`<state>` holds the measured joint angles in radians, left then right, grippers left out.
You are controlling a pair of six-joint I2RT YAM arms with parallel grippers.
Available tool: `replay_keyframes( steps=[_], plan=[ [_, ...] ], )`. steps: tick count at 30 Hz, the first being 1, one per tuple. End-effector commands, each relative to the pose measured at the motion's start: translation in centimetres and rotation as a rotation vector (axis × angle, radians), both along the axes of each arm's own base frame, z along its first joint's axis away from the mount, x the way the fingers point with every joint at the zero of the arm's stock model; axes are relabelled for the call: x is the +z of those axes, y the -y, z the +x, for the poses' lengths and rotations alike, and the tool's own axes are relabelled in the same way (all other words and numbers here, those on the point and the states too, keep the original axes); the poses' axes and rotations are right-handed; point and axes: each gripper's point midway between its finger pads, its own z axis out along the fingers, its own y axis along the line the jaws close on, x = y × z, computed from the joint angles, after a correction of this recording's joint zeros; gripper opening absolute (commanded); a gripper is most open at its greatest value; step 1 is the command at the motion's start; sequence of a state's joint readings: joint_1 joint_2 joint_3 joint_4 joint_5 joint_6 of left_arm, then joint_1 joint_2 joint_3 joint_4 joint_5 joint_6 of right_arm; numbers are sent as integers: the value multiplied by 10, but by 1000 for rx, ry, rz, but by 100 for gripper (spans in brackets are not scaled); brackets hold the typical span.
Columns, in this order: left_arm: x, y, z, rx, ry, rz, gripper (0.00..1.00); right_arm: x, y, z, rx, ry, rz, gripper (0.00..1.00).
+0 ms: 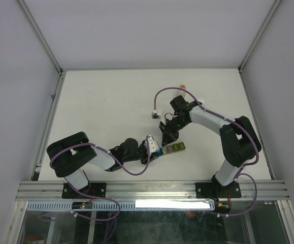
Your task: Sort the pills into containers
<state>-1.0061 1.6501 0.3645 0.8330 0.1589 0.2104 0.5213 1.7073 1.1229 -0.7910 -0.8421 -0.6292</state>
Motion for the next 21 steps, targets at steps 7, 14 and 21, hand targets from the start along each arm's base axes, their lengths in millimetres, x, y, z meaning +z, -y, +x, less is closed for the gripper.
replay_keyframes(
  steps=[7, 14, 21],
  plan=[
    [11, 10, 6, -15, 21, -26, 15, -20, 12, -17, 64, 80, -142, 9],
    [11, 11, 5, -20, 17, -26, 15, -11, 7, -9, 48, 151, -129, 9],
    [12, 12, 4, -28, 14, -26, 14, 1, 2, -10, 42, 193, -90, 8]
  ],
)
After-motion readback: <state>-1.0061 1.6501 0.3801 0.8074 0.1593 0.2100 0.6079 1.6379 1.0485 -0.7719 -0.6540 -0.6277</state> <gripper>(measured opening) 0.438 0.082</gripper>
